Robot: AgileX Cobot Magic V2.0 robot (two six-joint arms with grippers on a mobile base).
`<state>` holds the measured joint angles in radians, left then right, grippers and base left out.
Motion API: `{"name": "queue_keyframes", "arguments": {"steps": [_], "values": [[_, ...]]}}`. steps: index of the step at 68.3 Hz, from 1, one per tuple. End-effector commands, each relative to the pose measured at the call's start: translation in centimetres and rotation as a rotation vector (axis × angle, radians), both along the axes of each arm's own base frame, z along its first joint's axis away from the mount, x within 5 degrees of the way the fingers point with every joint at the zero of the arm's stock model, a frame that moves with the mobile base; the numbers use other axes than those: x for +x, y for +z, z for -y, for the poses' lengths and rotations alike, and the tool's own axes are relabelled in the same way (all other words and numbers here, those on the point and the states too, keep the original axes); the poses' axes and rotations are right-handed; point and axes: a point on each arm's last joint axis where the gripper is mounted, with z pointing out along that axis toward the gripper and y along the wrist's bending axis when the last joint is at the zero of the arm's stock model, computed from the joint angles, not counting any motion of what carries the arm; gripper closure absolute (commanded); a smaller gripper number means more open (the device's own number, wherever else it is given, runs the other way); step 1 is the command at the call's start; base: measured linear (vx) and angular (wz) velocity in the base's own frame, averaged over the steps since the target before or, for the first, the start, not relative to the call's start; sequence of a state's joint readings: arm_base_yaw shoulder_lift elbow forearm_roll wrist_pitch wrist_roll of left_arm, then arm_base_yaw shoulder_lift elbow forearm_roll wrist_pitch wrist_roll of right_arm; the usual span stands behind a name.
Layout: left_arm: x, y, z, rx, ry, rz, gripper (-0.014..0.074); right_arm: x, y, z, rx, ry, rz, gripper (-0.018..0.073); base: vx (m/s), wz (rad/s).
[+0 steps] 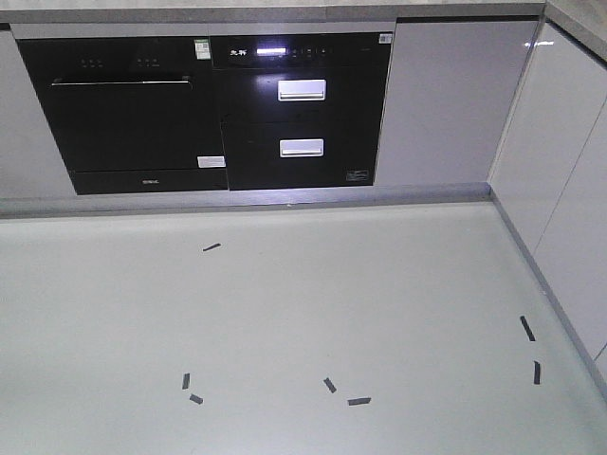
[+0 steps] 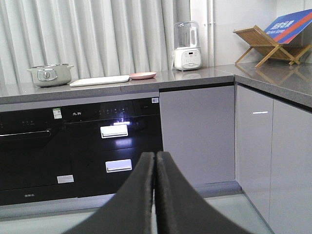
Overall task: Transfer vegetables to tray and serve
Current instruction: 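Drive the base forward toward the counter with the pot and tray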
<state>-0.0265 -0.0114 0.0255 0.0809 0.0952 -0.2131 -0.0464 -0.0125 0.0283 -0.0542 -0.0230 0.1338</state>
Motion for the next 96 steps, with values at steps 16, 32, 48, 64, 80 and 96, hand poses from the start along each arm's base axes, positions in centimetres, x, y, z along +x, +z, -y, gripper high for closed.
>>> {"name": "queue_keyframes", "arguments": {"steps": [16, 32, 48, 64, 80, 96], "values": [[-0.01, -0.08, 0.06, -0.012, -0.006, 0.066, 0.0602, -0.05, 0.19, -0.03, -0.012, 0.001, 0.063, 0.0562, 0.0, 0.0], [-0.01, -0.08, 0.06, -0.012, -0.006, 0.066, 0.0602, -0.05, 0.19, -0.03, -0.012, 0.001, 0.063, 0.0562, 0.0, 0.0], [-0.01, -0.08, 0.06, -0.012, -0.006, 0.066, 0.0602, -0.05, 0.19, -0.03, -0.012, 0.001, 0.063, 0.0562, 0.0, 0.0], [-0.01, -0.08, 0.06, -0.012, -0.006, 0.066, 0.0602, -0.05, 0.19, -0.03, -0.012, 0.001, 0.063, 0.0562, 0.0, 0.0], [-0.01, -0.08, 0.06, -0.012, -0.006, 0.066, 0.0602, -0.05, 0.19, -0.03, -0.012, 0.001, 0.063, 0.0562, 0.0, 0.0], [-0.01, -0.08, 0.06, -0.012, -0.006, 0.066, 0.0602, -0.05, 0.19, -0.03, -0.012, 0.001, 0.063, 0.0562, 0.02, 0.02]]}}
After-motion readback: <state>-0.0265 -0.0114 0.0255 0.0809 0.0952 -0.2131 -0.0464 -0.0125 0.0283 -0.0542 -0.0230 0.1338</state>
